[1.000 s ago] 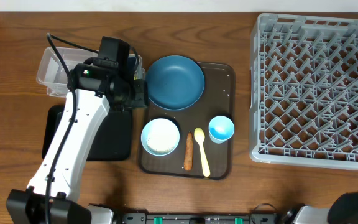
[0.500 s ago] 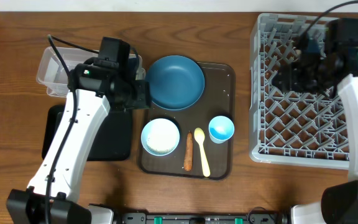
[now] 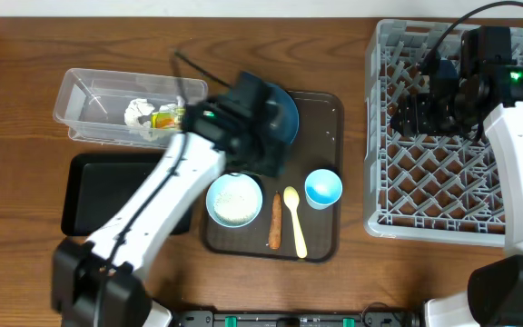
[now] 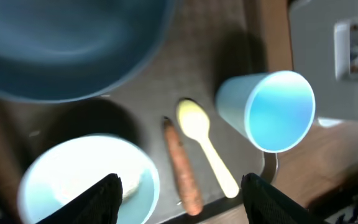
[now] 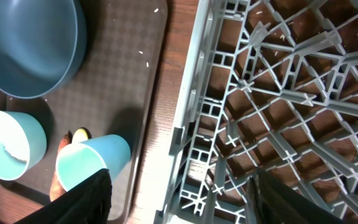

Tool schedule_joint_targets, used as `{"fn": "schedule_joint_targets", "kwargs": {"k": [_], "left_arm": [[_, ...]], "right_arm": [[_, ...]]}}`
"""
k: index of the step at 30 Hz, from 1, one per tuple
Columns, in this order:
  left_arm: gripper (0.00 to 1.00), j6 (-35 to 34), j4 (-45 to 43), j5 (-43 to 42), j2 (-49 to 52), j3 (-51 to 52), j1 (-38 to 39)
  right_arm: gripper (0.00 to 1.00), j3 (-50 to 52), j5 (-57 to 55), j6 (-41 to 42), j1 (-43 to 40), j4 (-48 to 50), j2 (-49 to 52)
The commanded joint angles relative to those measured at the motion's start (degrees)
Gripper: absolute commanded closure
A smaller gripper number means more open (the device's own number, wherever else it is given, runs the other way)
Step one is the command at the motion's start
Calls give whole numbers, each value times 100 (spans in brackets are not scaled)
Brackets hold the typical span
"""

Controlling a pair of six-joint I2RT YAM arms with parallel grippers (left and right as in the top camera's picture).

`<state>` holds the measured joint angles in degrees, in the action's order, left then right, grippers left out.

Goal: Sort waste into correct bins and load items into the dishwasher rack
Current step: 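Move the left gripper to the light-blue cup on the brown tray and grasp it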

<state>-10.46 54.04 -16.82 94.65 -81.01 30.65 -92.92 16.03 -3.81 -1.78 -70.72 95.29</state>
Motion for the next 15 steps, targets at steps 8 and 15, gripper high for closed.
{"fn": "schedule_joint_targets", "kwargs": {"k": [8, 15], "left_arm": [[36, 11, -339, -70, 1005, -9, 916], [37, 11, -717, -66, 1416, -9, 1134]], "right_arm": [[29, 4, -20, -79, 68, 0, 46], [28, 4, -20, -79, 68, 0, 46]]}}
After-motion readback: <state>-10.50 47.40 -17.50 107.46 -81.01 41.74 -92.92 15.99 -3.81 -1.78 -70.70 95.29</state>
